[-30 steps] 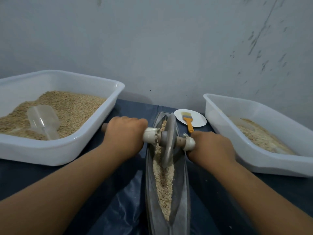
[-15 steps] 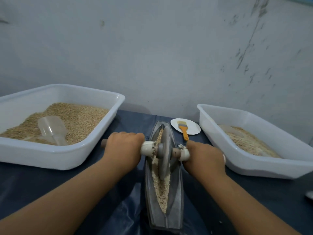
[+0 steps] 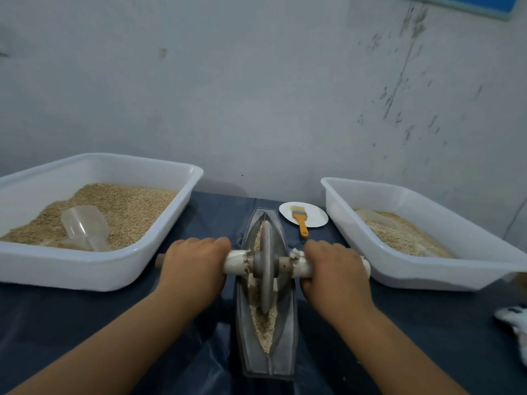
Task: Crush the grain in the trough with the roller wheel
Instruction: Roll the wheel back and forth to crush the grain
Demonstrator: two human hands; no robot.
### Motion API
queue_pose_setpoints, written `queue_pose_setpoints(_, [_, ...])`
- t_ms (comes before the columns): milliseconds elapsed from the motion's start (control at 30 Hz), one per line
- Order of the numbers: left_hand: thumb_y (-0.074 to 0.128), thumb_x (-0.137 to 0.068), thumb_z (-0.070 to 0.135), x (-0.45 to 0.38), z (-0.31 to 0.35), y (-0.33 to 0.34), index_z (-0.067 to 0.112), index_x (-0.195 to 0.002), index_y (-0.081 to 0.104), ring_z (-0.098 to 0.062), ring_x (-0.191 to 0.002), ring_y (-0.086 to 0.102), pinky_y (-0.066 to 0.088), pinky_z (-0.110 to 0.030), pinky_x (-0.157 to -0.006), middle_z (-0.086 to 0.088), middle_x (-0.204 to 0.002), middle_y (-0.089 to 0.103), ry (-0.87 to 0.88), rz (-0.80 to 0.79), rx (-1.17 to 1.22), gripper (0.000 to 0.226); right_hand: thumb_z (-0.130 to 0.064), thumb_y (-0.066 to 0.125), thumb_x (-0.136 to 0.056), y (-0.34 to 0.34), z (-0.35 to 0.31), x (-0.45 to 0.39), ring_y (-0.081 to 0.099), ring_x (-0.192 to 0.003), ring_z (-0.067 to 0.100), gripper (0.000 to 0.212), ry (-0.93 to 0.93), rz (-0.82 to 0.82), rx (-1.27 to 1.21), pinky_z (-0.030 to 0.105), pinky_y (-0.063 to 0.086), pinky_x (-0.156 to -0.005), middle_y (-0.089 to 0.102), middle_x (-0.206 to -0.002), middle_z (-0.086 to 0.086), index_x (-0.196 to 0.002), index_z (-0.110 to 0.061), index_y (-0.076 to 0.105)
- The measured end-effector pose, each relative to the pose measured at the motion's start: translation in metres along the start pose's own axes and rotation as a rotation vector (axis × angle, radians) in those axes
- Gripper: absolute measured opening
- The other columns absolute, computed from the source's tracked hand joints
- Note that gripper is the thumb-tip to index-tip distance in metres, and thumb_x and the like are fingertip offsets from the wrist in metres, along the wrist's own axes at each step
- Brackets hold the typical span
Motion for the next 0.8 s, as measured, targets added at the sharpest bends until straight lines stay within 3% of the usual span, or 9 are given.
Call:
queue_pose_setpoints(100, [0.079, -0.049, 0.01, 0.024, 0.006, -0.013, 0.021, -0.06, 0.04, -0.021, -0.039, 0.04, 0.025, -0.026, -0.045, 0.004, -0.048, 0.043, 0.064, 0.067, 0.05, 0.041, -0.028, 0.071, -0.063, -0.013, -0.006, 0.022, 0.033, -0.068, 0.014, 0.043, -0.04, 0.116, -0.029, 0.031, 0.029, -0.066, 0.034, -0.075, -0.013, -0.08, -0.031, 0.032])
queue_pose_setpoints(167, [0.078, -0.044, 0.009, 0.036, 0.006, -0.019, 0.021, -0.059, 0.041, -0.023, -0.039, 0.04, 0.027, -0.027, -0.043, 0.004, -0.047, 0.041, 0.082, 0.079, 0.045, 0.042, -0.032, 0.067, -0.058, -0.02, -0.008, 0.037, 0.035, -0.065, 0.015, 0.04, -0.052, 0.199, -0.061, 0.031, 0.033, -0.062, 0.036, -0.073, -0.012, -0.08, -0.031, 0.034])
queue_pose_setpoints(233, [0.079, -0.045, 0.011, 0.036, 0.007, -0.017, 0.021, -0.059, 0.043, -0.023, -0.039, 0.041, 0.029, -0.028, -0.043, 0.004, -0.047, 0.042, 0.079, 0.036, 0.039, 0.04, -0.028, 0.066, -0.061, -0.019, -0.005, 0.037, 0.038, -0.064, 0.015, 0.033, -0.047, 0.215, -0.057, 0.031, 0.035, -0.061, 0.039, -0.071, -0.011, -0.079, -0.03, 0.038])
queue_pose_setpoints(333, [0.081, -0.05, 0.014, 0.019, 0.009, -0.015, 0.02, -0.059, 0.046, -0.021, -0.039, 0.042, 0.029, -0.027, -0.045, 0.004, -0.047, 0.045, 0.082, 0.007, -0.005, 0.037, -0.011, 0.066, -0.073, -0.003, 0.0, 0.017, 0.039, -0.066, 0.016, 0.033, 0.021, 0.056, -0.008, 0.031, 0.028, -0.064, 0.04, -0.071, -0.011, -0.076, -0.028, 0.037])
queue_pose_setpoints(433, [0.072, -0.07, 0.022, 0.003, 0.014, -0.017, 0.024, -0.068, 0.043, -0.018, -0.052, 0.044, 0.029, -0.029, -0.055, 0.006, -0.058, 0.048, 0.078, 0.027, -0.047, 0.029, -0.013, 0.054, -0.084, 0.008, 0.006, 0.008, 0.037, -0.071, 0.015, 0.031, 0.08, 0.005, -0.03, 0.031, 0.022, -0.067, 0.036, -0.074, -0.009, -0.076, -0.03, 0.029])
queue_pose_setpoints(500, [0.073, -0.067, 0.02, 0.006, 0.016, -0.02, 0.024, -0.069, 0.042, -0.018, -0.053, 0.041, 0.029, -0.03, -0.055, 0.007, -0.059, 0.046, 0.078, 0.027, -0.043, 0.031, -0.012, 0.061, -0.079, 0.007, 0.007, 0.017, 0.038, -0.069, 0.014, 0.032, 0.096, 0.002, -0.056, 0.031, 0.023, -0.065, 0.039, -0.073, -0.01, -0.076, -0.03, 0.035])
queue_pose_setpoints(633, [0.078, -0.047, 0.009, 0.031, 0.019, -0.031, 0.02, -0.063, 0.043, -0.021, -0.047, 0.036, 0.025, -0.029, -0.05, 0.003, -0.054, 0.04, 0.114, 0.1, 0.002, 0.04, -0.012, 0.08, -0.056, -0.004, 0.008, 0.052, 0.045, -0.068, 0.018, 0.04, 0.052, 0.16, -0.172, 0.032, 0.032, -0.065, 0.048, -0.076, -0.008, -0.087, -0.025, 0.057])
queue_pose_setpoints(733, [0.078, -0.049, 0.01, 0.032, 0.014, -0.027, 0.02, -0.063, 0.043, -0.022, -0.047, 0.037, 0.027, -0.029, -0.05, 0.003, -0.054, 0.041, 0.088, 0.084, 0.012, 0.039, -0.014, 0.083, -0.057, -0.009, 0.005, 0.055, 0.048, -0.071, 0.019, 0.044, 0.003, 0.215, -0.146, 0.033, 0.037, -0.069, 0.051, -0.081, -0.007, -0.093, -0.023, 0.06])
queue_pose_setpoints(800, [0.081, -0.049, 0.008, 0.023, 0.013, -0.023, 0.018, -0.06, 0.045, -0.023, -0.046, 0.04, 0.028, -0.029, -0.049, 0.001, -0.052, 0.043, 0.065, 0.061, -0.011, 0.038, -0.014, 0.079, -0.063, -0.008, 0.002, 0.043, 0.048, -0.073, 0.018, 0.036, 0.013, 0.15, -0.14, 0.031, 0.037, -0.069, 0.05, -0.081, -0.008, -0.091, -0.024, 0.059])
Point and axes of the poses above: each hand's wrist, its own x-axis away from the middle knuckle, its own y-axis out of the palm, z = x × y, the point moved 9 cm from there along -x, towards the middle knuckle
